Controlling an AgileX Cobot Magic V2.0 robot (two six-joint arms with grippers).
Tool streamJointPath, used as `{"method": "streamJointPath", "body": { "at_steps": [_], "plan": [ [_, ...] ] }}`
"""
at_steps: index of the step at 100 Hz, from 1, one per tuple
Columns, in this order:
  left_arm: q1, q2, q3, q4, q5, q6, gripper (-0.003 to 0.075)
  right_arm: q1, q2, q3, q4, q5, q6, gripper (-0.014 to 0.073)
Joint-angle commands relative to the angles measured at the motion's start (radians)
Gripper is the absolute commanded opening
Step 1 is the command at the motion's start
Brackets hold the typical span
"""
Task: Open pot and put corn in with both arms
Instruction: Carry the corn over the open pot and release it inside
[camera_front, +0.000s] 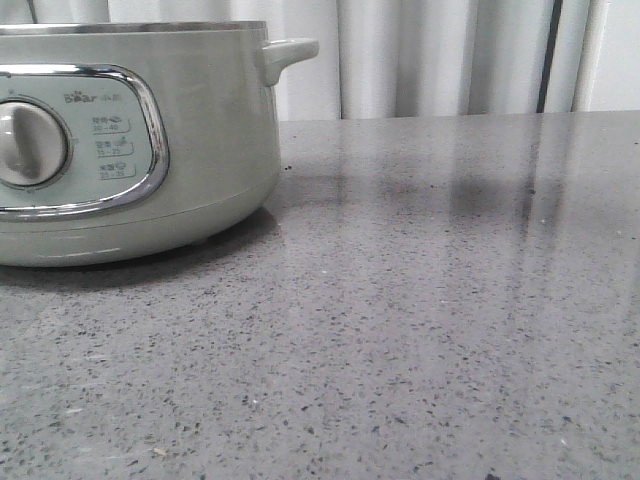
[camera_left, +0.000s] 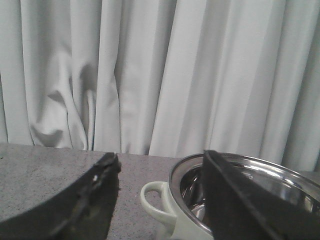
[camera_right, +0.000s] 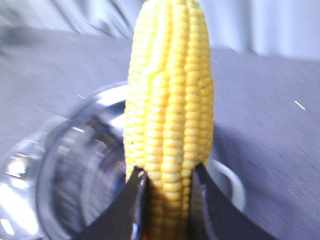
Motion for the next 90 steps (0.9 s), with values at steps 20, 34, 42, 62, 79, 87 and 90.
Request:
{"method": "streamJointPath", "body": {
  "at_steps": [20,34,42,62,79,87,90],
  "plan": [
    [-0.008,0.012,-0.033,-0.040,-0.064,0.002,0.0345,0.132,0.178,-0.190,0.016,-0.115,-0.012,-0.0063],
    [-0.008,0.012,-0.033,-0.040,-0.053,0.002,0.0345,0.137,0.269,-0.213,0.018,-0.108,-0.012,-0.0023],
    [-0.008,0.012,-0.033,-0.040,-0.046,0.002,0.0345,0.137,0.301,-0.213,0.018,-0.085,-0.012,0.0085],
    [-0.008,0.012,-0.033,-0.040,-0.046,0.002,0.0345,0.137,0.322,-0.213,0.018,-0.048,-0.012,0.0435],
    [-0.008,0.012,-0.033,-0.040,-0.046,0.002,0.0345,0.128,0.271,-0.213,-0.004,-0.028,-0.012,0.0512],
    [-0.008,0.012,-0.033,-0.040,-0.040,0.002,0.0345,0.124,0.230,-0.213,-0.036,-0.013,-0.012,0.0505],
    [-0.008,0.012,-0.033,-0.040,-0.036,0.002,0.0345,0.121,0.204,-0.213,-0.059,0.002,-0.012,0.0489]
  ]
}}
